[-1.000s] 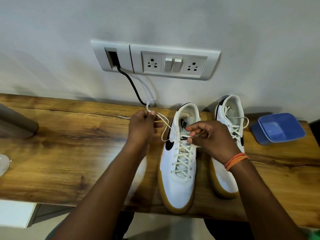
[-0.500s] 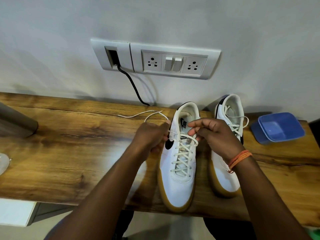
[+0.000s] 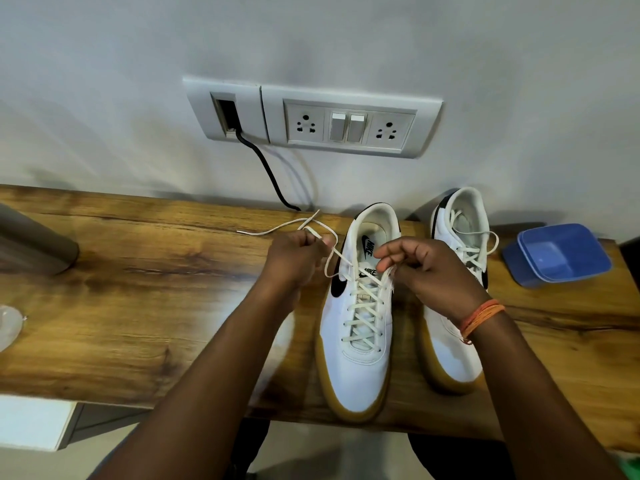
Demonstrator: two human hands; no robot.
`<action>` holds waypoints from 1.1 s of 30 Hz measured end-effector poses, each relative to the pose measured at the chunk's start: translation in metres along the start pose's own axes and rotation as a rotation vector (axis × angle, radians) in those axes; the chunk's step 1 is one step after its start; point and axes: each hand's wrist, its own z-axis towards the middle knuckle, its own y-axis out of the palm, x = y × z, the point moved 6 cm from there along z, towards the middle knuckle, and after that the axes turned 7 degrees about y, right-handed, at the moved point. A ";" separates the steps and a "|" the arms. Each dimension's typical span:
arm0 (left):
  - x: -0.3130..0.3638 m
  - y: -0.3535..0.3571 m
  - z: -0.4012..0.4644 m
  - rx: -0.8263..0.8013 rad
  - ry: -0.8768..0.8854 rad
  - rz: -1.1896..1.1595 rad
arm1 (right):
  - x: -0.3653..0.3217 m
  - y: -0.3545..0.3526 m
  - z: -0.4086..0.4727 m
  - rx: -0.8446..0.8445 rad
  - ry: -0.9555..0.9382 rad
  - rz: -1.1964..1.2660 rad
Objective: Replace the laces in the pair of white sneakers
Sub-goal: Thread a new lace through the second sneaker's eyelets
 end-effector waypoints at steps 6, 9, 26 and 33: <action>-0.024 0.007 -0.007 -0.137 -0.207 0.278 | 0.000 0.000 -0.001 0.019 0.004 -0.009; -0.019 0.015 -0.020 -0.243 -0.237 0.363 | -0.002 -0.002 -0.001 0.023 0.036 0.020; -0.011 0.043 -0.042 -0.066 -0.289 -0.364 | -0.008 -0.004 -0.008 0.052 0.139 0.046; 0.038 0.034 -0.060 -0.108 0.083 -0.306 | -0.028 -0.006 -0.014 0.090 0.172 0.355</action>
